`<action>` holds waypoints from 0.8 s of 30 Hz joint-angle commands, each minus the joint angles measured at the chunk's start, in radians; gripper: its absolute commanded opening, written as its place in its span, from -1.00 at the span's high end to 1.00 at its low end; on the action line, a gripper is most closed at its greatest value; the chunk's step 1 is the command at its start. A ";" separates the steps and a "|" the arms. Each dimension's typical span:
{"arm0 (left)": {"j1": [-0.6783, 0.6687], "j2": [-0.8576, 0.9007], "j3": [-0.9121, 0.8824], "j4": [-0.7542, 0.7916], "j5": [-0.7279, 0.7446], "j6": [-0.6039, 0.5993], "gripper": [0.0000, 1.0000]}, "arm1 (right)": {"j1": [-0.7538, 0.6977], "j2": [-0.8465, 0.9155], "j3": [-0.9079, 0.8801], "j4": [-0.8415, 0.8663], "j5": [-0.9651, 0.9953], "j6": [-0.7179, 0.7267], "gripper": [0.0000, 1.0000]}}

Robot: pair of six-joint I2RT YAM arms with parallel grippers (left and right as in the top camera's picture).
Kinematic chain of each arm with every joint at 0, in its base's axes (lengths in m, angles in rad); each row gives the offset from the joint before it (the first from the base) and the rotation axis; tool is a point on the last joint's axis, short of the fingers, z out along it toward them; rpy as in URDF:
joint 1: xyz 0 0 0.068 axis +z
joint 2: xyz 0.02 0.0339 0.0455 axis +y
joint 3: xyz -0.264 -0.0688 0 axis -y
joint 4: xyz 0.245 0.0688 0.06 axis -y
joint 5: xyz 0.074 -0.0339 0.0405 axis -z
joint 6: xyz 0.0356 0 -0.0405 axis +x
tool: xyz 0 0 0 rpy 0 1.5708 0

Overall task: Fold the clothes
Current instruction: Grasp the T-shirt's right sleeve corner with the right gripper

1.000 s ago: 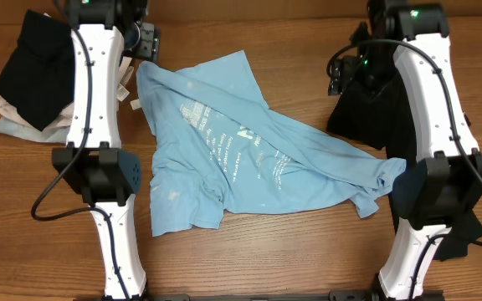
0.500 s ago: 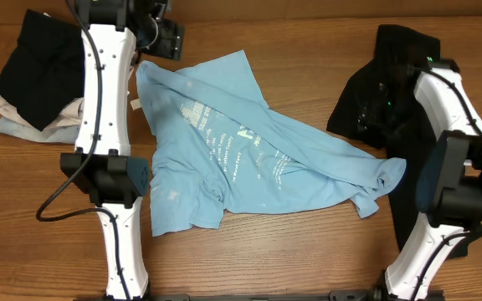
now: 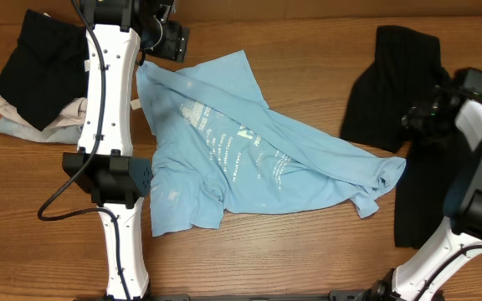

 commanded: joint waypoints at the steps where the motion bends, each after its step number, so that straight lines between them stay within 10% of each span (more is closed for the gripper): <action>1: 0.001 -0.019 0.011 -0.003 0.015 -0.021 -0.57 | -0.101 0.051 -0.019 0.050 0.076 0.020 -0.45; 9: 0.003 -0.020 0.024 0.016 -0.050 -0.020 -0.68 | -0.192 0.044 0.332 -0.195 -0.156 -0.001 -1.00; 18: 0.003 -0.064 0.243 -0.120 -0.071 -0.021 -0.68 | -0.159 -0.022 0.919 -0.816 -0.319 0.029 -1.00; 24: 0.004 -0.140 0.307 -0.207 -0.066 -0.107 -0.69 | -0.117 -0.099 0.934 -1.028 -0.248 0.056 -0.71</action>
